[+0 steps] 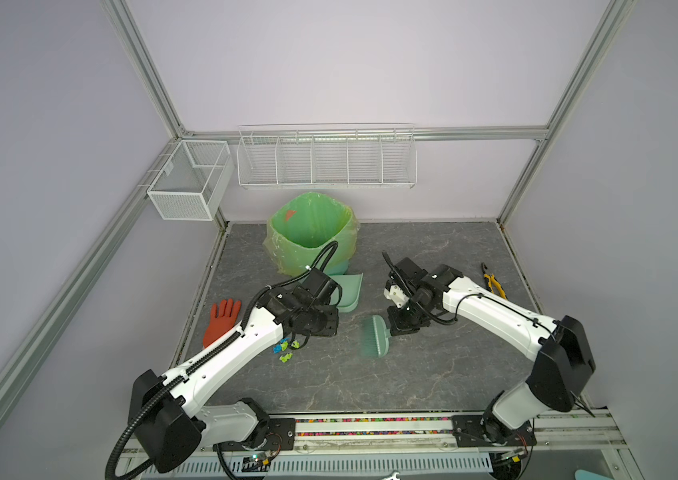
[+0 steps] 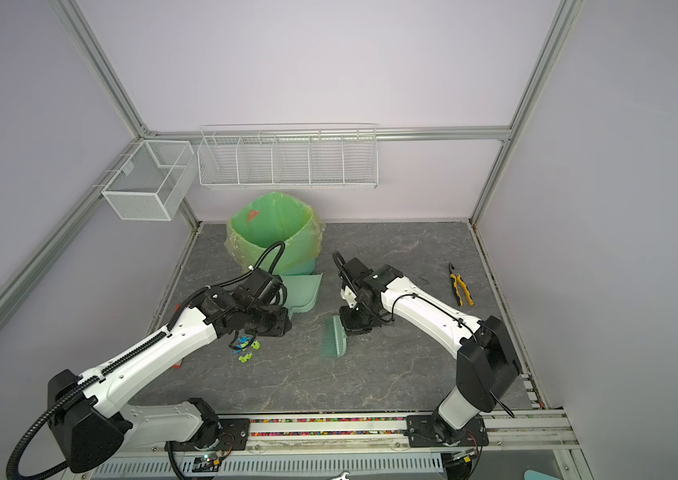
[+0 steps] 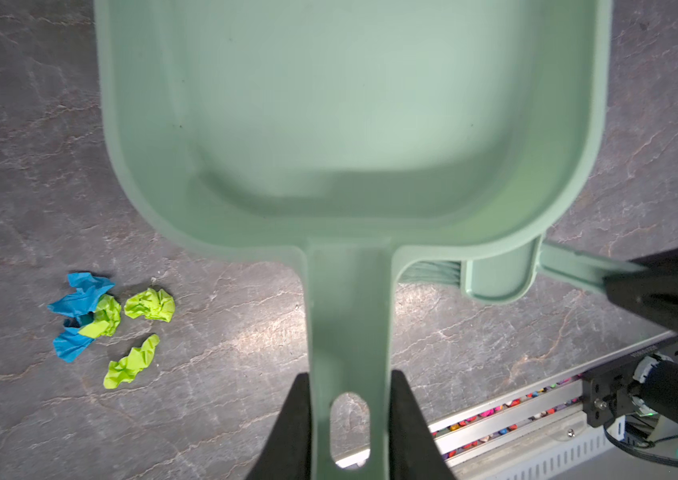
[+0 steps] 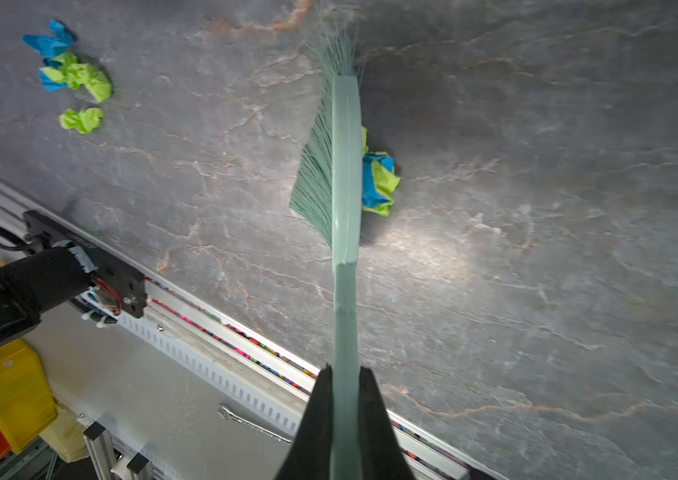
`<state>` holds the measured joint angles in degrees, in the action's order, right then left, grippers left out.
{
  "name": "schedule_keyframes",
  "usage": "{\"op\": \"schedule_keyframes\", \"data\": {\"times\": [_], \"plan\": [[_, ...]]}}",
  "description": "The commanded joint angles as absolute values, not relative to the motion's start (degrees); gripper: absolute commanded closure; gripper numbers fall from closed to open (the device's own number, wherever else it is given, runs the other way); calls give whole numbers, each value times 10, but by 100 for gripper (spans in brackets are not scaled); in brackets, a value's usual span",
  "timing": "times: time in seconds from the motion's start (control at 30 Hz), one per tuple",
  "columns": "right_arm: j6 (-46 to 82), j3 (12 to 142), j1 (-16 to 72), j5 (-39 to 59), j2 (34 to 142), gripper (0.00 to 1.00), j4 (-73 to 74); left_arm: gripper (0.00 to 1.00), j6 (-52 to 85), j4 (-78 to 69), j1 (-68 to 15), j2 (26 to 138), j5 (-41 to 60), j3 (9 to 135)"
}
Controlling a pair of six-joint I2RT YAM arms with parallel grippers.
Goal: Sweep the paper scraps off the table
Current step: 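Sweep the lime-and-blue scraps toward the dustpan with the right gripper's brush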
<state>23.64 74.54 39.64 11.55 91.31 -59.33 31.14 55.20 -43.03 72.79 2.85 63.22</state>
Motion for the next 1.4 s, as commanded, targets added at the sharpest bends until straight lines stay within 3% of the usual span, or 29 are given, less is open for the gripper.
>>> {"op": "schedule_keyframes", "data": {"times": [0.0, 0.23, 0.57, 0.97, 1.37], "plan": [[184, 719, 359, 47, 904, 93, -668, 100, 303, 542, -428, 738, 33, 648], [133, 723, 270, 10, 886, 93, -698, 100, 319, 483, -448, 782, 46, 662], [194, 728, 239, 180, 802, 93, -625, 100, 275, 473, -453, 898, 29, 771], [196, 771, 203, 82, 778, 93, -694, 100, 249, 500, -461, 900, -4, 753], [192, 822, 189, 10, 783, 93, -754, 100, 264, 483, -557, 875, -13, 686]]}}
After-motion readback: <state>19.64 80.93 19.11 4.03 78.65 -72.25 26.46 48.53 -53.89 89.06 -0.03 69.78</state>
